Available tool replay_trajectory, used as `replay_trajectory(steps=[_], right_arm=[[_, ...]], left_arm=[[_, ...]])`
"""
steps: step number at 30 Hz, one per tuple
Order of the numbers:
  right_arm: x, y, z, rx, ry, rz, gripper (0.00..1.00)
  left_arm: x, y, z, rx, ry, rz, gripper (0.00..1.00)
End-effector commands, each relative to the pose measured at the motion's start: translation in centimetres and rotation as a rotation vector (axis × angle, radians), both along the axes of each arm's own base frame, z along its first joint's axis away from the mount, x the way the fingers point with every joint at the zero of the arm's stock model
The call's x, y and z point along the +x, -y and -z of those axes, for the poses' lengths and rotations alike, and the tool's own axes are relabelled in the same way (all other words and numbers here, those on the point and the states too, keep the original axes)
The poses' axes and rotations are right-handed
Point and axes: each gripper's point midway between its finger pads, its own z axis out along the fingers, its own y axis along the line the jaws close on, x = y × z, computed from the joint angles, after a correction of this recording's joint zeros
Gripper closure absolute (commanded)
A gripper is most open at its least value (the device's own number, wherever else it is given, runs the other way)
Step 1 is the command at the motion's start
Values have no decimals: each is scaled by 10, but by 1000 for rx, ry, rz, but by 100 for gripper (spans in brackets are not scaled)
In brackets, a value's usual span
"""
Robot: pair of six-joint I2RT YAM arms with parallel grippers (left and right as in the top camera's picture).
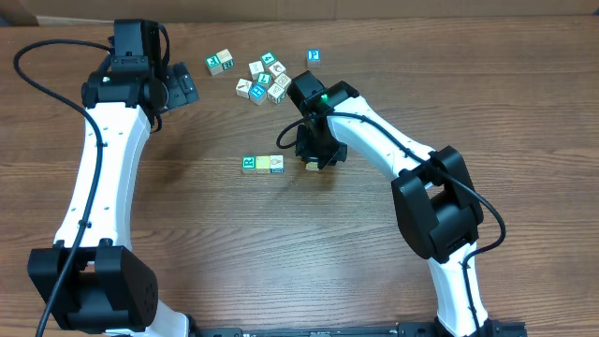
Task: Form a horizontal line
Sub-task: 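Push the held 2 block left against the row's right end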
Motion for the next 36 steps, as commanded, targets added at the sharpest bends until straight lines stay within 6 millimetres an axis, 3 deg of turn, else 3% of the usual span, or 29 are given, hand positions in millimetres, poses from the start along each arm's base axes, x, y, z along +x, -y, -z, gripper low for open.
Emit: replay_trajectory(steps=[1, 18, 30, 36], right_arm=[[-2, -2, 3, -1, -4, -14, 74], [-2, -2, 3, -1, -3, -14, 68], [-2, -2, 3, 0, -2, -14, 47], [-2, -2, 3, -1, -3, -14, 44]], left_arm=[[1, -2, 0, 16, -1, -4, 0], [1, -2, 0, 16, -1, -4, 0], [1, -2, 0, 16, -1, -4, 0], [1, -2, 0, 16, -1, -4, 1]])
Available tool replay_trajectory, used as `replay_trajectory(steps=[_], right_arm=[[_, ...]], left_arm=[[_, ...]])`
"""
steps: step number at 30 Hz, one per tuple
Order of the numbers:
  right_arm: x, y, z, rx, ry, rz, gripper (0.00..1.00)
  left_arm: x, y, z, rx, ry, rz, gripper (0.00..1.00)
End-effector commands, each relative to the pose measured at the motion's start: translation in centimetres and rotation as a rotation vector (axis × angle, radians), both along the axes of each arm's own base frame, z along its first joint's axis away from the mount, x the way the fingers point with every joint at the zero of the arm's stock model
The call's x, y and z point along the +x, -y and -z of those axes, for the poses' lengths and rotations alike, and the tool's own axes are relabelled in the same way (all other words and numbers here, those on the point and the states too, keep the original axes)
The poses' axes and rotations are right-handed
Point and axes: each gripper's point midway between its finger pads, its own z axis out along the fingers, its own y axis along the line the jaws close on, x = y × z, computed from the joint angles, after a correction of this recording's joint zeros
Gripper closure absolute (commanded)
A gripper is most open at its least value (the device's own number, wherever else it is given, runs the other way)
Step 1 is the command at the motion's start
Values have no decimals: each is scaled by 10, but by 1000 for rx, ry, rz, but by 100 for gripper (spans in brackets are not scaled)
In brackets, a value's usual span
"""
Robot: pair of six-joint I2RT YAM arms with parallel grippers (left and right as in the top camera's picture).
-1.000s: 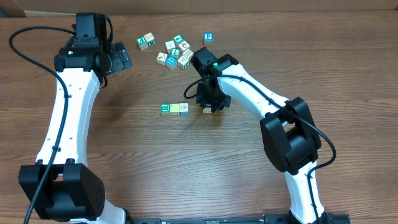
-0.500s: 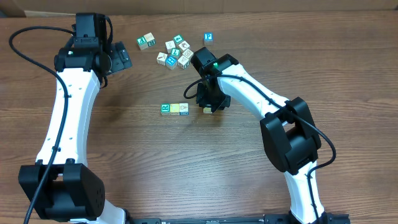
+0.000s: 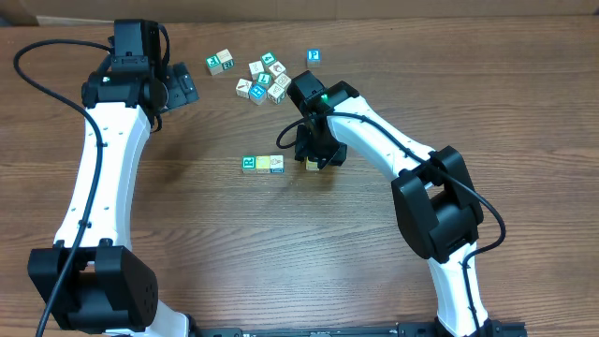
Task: Form a horizontal line
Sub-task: 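Push the held 2 block left against the row's right end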
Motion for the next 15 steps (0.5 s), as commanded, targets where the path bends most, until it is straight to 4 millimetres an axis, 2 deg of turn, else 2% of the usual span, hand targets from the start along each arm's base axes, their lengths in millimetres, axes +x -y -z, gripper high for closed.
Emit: replay_trajectory(steps=[1, 12, 15], right_arm=[[-2, -1, 3, -4, -4, -9, 44], [-2, -1, 3, -4, -4, -9, 43], [-2, -1, 3, -4, -4, -9, 37]], left_arm=[[1, -2, 0, 16, -1, -4, 1], [1, -2, 0, 16, 0, -4, 0], [1, -2, 0, 16, -1, -4, 0]])
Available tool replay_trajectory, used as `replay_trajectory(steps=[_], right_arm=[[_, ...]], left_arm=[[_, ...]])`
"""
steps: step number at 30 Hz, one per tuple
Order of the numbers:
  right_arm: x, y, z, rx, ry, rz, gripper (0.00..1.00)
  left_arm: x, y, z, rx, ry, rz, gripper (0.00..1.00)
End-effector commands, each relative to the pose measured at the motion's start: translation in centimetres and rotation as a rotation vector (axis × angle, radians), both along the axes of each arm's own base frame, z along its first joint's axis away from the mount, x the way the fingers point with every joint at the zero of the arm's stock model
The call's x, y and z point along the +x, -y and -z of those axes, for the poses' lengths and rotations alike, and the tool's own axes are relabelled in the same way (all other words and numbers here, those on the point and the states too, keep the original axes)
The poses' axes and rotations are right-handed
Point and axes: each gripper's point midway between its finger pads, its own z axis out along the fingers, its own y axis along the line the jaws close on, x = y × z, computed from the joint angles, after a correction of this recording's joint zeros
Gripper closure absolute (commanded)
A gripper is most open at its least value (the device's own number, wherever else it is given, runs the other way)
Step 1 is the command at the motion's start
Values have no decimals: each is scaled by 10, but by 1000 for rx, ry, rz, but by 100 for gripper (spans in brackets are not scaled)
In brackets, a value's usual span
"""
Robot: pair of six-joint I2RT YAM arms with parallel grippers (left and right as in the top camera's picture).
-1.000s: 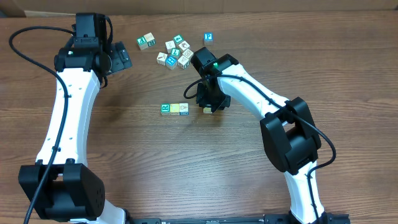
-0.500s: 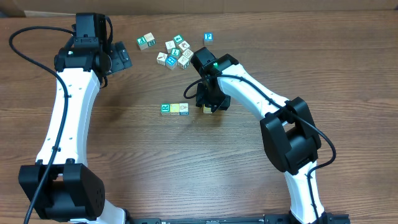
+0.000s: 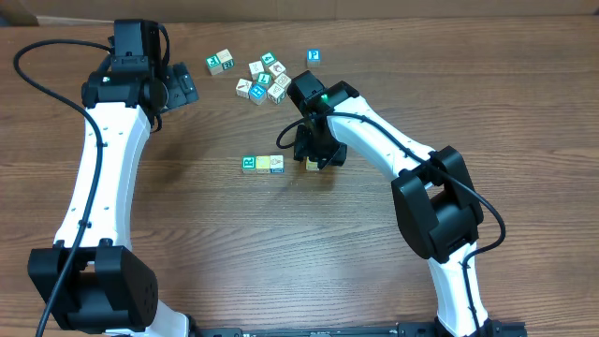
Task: Form a horizontal line
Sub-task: 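Push the held 2 block left against the row's right end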
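A short row of letter blocks (image 3: 263, 164) lies side by side at mid-table, teal at the left end and cream beside it. Just right of the row, my right gripper (image 3: 314, 157) points down with a cream block (image 3: 311, 165) showing between its fingers. A small gap separates that block from the row's right end. My left gripper (image 3: 183, 86) hovers open at the far left, away from all blocks, holding nothing.
A loose cluster of several teal and cream blocks (image 3: 267, 82) lies at the back, with one apart (image 3: 220, 62) to its left and a blue one (image 3: 314, 56) to its right. The right arm's forearm (image 3: 374, 140) crosses the table right of the row.
At the oldest moment my right gripper stood with the cream block a little farther right of the row. By 0.5 s ago it had shifted slightly toward the row's right end, and it stays there now. The left arm has not moved.
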Motion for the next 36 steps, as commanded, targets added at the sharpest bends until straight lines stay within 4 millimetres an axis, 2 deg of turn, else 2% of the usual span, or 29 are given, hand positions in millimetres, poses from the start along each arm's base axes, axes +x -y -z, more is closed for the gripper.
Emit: replay_trajectory(steps=[1, 9, 22, 33, 36], right_arm=[[-2, -2, 3, -4, -4, -8, 35], [-2, -2, 3, -4, -4, -8, 31], [-2, -2, 3, -3, -2, -7, 12], [-1, -2, 3, -2, -1, -7, 0], [-1, -2, 3, -2, 0, -7, 0]], left_arm=[[1, -2, 0, 17, 0, -4, 1], [0, -2, 0, 17, -1, -4, 0], [0, -2, 0, 17, -1, -4, 1], [0, -2, 0, 17, -1, -4, 0], [0, -2, 0, 17, -1, -4, 0]])
